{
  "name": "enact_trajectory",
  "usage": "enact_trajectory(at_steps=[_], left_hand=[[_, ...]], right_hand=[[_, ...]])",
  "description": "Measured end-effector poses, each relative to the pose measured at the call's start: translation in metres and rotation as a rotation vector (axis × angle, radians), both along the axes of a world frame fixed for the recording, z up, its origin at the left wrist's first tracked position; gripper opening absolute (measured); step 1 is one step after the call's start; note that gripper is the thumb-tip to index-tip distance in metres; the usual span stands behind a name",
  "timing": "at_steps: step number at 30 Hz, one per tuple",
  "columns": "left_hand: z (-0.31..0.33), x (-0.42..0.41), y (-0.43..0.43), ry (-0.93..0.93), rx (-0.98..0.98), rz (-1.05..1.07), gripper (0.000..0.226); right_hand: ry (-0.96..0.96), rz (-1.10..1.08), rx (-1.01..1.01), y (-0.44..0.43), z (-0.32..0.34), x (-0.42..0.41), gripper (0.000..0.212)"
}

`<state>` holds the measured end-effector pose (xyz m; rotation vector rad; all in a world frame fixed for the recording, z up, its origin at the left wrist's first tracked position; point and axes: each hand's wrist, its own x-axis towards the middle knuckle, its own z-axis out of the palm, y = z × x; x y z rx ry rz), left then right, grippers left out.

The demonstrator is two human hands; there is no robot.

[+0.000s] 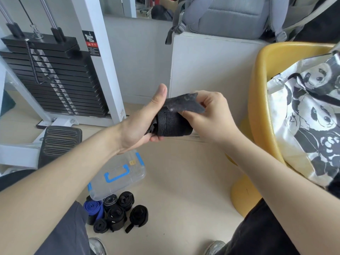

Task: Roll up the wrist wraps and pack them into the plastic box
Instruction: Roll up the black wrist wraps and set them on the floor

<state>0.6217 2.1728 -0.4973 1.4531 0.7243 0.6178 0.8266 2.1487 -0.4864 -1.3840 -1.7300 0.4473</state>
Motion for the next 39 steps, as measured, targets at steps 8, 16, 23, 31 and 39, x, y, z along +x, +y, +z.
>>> enact_trajectory(at_steps=[8,16,23,31,39], left_hand=[[-0.011,0.003,-0.007,0.399,0.599,0.328,0.041],[-0.010,0.003,-0.010,0.451,0.579,0.403,0.042],[-0.009,0.007,-0.006,0.332,0.616,0.489,0.059],[-0.002,0.006,-0.004,0.101,0.063,0.380,0.031],[-0.001,0.002,-0.007,0.221,0.447,0.436,0.014]], right_hand=[[0.451,0.105,-0.382,0.004,-0.016,-0.024,0.018],[0.647,0.122,-0.607,0.005,-0.005,-0.025,0.026],[0.702,0.051,-0.496,0.005,-0.001,-0.019,0.021],[0.358,0.035,-0.240,0.004,-0.002,-0.024,0.016],[0.426,0.138,-0.286,0.013,0.003,-0.021,0.027]])
